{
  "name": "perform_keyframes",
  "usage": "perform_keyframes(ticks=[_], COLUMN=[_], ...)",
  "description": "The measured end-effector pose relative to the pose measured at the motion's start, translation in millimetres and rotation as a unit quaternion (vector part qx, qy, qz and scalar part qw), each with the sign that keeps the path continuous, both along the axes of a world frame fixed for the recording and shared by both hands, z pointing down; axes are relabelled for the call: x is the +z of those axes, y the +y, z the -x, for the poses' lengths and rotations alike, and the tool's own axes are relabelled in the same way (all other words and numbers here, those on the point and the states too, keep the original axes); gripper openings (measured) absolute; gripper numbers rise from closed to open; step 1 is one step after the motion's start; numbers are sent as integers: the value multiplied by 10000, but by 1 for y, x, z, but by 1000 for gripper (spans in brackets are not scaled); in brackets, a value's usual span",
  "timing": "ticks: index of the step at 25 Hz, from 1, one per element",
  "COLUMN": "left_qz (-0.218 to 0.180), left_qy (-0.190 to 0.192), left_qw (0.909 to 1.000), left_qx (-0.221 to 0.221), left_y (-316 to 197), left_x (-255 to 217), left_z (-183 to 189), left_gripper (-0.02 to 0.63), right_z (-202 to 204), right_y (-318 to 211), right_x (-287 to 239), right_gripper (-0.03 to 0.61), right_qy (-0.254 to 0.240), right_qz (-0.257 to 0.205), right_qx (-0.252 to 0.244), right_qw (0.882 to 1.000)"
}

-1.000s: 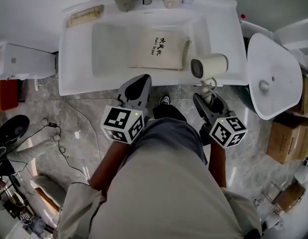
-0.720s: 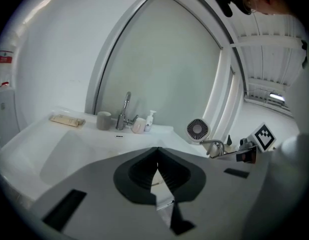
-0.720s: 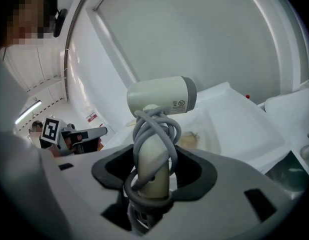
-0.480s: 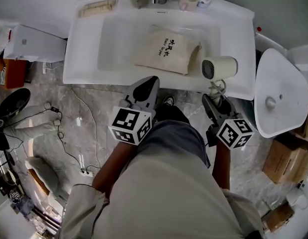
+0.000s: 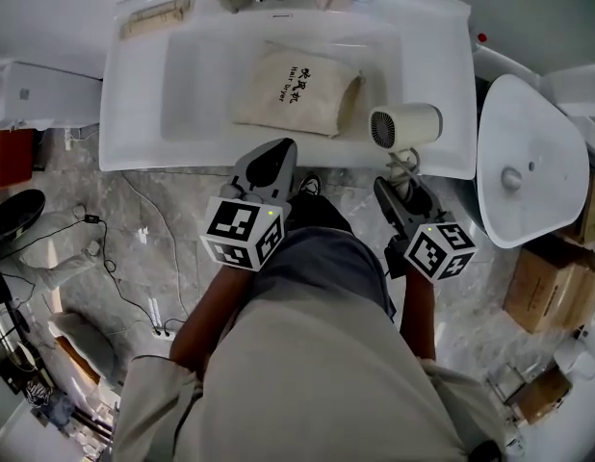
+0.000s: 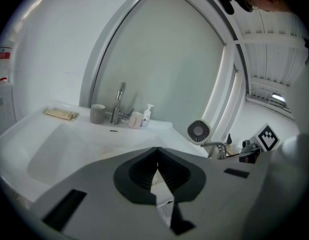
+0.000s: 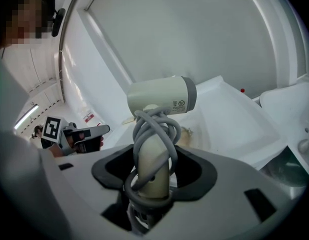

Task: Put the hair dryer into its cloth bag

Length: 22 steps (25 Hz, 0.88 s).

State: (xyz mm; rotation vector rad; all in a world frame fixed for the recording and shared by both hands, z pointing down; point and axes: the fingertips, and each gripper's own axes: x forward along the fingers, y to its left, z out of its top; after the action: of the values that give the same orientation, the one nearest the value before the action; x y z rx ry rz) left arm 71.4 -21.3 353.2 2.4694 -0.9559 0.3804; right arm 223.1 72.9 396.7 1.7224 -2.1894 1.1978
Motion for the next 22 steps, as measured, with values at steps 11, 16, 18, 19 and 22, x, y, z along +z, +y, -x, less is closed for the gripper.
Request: perform_keyframes(ticks=[11, 16, 18, 19, 22], left_qz=[313, 375, 451, 495, 510], left_qy=[-301, -578, -640, -678, -906], left_qw=[9986, 9969, 9961, 9957, 9936], left_qx=[304, 380, 395, 389, 439], left_y=[-11, -16, -18, -18, -14], left_x=[38, 58, 68, 73, 86], left_z=[-33, -53, -61, -65, -74], left_gripper=[2, 2, 2, 2, 3], right_z=[-5, -10, -12, -13, -17], right_y=[-1, -4, -6, -7, -4], right_x=[16, 24, 27, 28, 31], right_gripper=[236, 236, 236, 236, 236], right_qy=[-196, -139, -139, -139, -114], right_qz=[220, 331, 350, 365, 430], right_qx=[183, 129, 99, 87, 110], right_qw=[9994, 9993, 9992, 9992, 9989])
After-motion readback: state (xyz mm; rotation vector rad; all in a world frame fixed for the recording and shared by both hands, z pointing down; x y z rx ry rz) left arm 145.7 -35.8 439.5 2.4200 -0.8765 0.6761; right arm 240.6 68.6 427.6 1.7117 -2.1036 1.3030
